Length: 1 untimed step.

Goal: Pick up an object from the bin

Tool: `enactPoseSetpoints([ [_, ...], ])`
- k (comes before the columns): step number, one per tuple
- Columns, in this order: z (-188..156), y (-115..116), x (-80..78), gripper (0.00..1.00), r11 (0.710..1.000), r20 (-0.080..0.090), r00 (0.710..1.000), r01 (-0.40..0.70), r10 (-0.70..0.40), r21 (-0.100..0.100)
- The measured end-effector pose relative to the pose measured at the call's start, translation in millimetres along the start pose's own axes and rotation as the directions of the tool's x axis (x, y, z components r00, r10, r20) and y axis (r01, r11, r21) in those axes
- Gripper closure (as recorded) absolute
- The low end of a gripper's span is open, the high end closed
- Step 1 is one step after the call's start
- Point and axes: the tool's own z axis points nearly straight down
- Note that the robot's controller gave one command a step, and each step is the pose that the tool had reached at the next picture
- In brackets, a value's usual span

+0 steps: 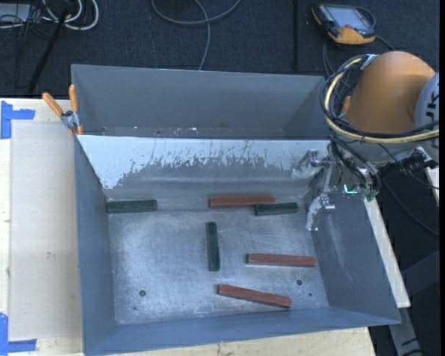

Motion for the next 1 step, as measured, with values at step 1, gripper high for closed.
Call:
enactPoseSetpoints([
  [1,-4.2,0.3,-1.6,0.0,1.0,0.007,1.0,0.002,-0.002,0.001],
])
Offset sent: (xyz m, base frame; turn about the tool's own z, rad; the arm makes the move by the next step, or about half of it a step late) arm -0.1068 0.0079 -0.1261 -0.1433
